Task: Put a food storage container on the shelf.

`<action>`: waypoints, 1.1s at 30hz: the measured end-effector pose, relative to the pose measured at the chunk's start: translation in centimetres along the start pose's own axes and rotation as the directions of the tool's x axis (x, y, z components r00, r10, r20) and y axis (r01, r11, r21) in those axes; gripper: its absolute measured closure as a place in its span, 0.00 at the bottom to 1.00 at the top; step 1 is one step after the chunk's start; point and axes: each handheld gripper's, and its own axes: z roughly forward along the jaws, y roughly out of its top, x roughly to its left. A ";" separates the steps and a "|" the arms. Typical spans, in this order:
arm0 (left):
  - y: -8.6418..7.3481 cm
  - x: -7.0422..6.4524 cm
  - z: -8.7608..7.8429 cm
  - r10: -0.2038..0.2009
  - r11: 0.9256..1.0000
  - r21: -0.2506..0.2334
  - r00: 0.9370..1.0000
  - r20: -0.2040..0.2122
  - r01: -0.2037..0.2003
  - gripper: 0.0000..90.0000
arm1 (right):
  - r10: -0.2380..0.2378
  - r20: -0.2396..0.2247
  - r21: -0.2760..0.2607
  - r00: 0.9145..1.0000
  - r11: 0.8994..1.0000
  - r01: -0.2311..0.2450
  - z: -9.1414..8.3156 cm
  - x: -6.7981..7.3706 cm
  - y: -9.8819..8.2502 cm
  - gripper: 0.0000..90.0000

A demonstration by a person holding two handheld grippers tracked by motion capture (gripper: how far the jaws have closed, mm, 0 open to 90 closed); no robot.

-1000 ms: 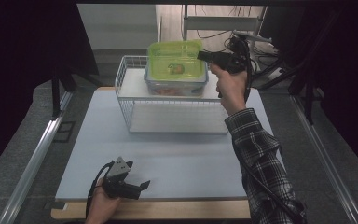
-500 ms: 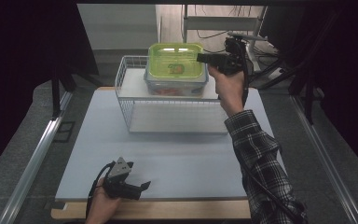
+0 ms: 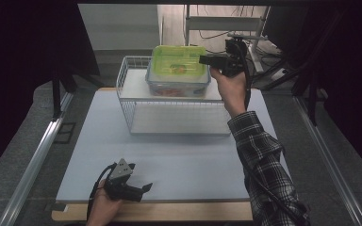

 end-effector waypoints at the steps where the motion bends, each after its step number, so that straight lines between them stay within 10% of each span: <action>1: 0.0 0.0 0.0 0.000 1.000 0.000 1.000 0.000 0.000 0.04 | 0.001 -0.003 -0.003 1.000 1.000 -0.001 0.0 0.0 0.0 0.76; 33: 0.0 0.0 0.0 -0.002 1.000 -0.002 1.000 0.002 0.002 0.04 | -0.038 0.008 -0.009 0.999 0.999 0.038 0.4 -0.8 -0.2 0.52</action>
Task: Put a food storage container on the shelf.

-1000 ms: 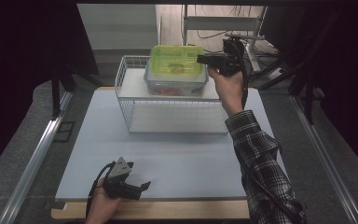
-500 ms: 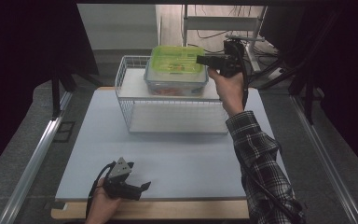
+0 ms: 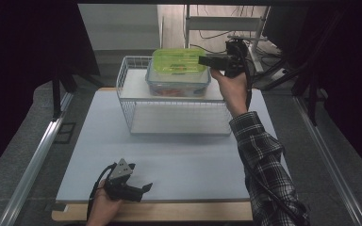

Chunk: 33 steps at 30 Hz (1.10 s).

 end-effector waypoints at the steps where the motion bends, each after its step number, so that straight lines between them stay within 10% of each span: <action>1: 0.0 0.0 0.0 0.001 1.000 0.001 1.000 0.000 -0.001 0.04 | 0.002 -0.003 -0.001 1.000 1.000 -0.002 0.0 -0.1 0.0 0.50; 33: 0.0 -0.1 0.1 -0.001 1.000 0.001 1.000 0.002 0.001 0.04 | -0.156 -0.110 -0.011 0.982 0.988 0.156 -2.6 0.3 -1.5 0.11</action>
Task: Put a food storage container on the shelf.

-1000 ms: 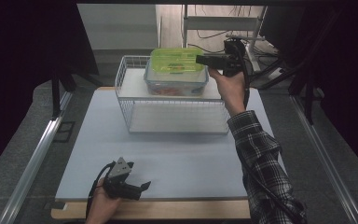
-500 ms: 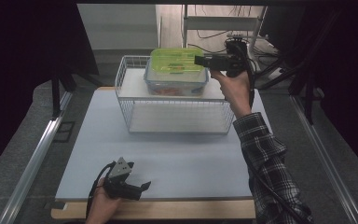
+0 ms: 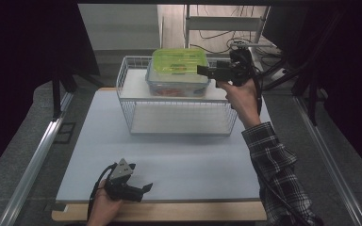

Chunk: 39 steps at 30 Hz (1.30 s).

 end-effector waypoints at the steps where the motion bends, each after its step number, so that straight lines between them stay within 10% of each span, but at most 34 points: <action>1: 0.0 0.0 0.0 0.000 1.000 0.000 1.000 0.000 0.000 0.04 | -0.002 -0.002 -0.001 1.000 1.000 0.002 -0.1 0.0 -0.1 0.11; 39: 0.0 -0.1 0.1 0.004 1.000 -0.008 1.000 0.013 -0.004 0.04 | -0.152 -0.015 0.041 0.988 0.987 0.153 -1.8 2.1 -5.2 0.07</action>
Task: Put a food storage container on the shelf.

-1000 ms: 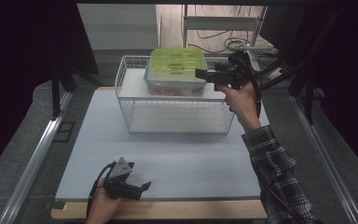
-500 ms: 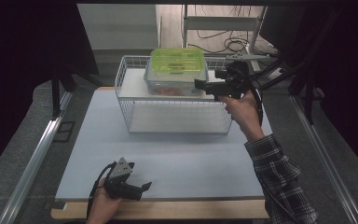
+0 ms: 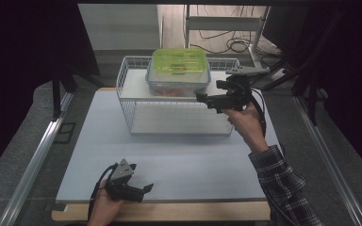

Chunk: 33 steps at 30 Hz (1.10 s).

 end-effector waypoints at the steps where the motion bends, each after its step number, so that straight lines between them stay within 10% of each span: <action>1: 0.0 0.0 0.0 -0.001 1.000 -0.007 1.000 0.009 0.001 0.04 | -0.003 0.001 0.003 1.000 1.000 0.003 0.0 0.1 -0.2 0.07; 33: 0.0 -0.1 -0.1 0.008 1.000 -0.009 1.000 0.013 -0.008 0.03 | -0.082 0.025 0.051 0.996 0.995 0.080 -0.1 0.9 -6.5 0.06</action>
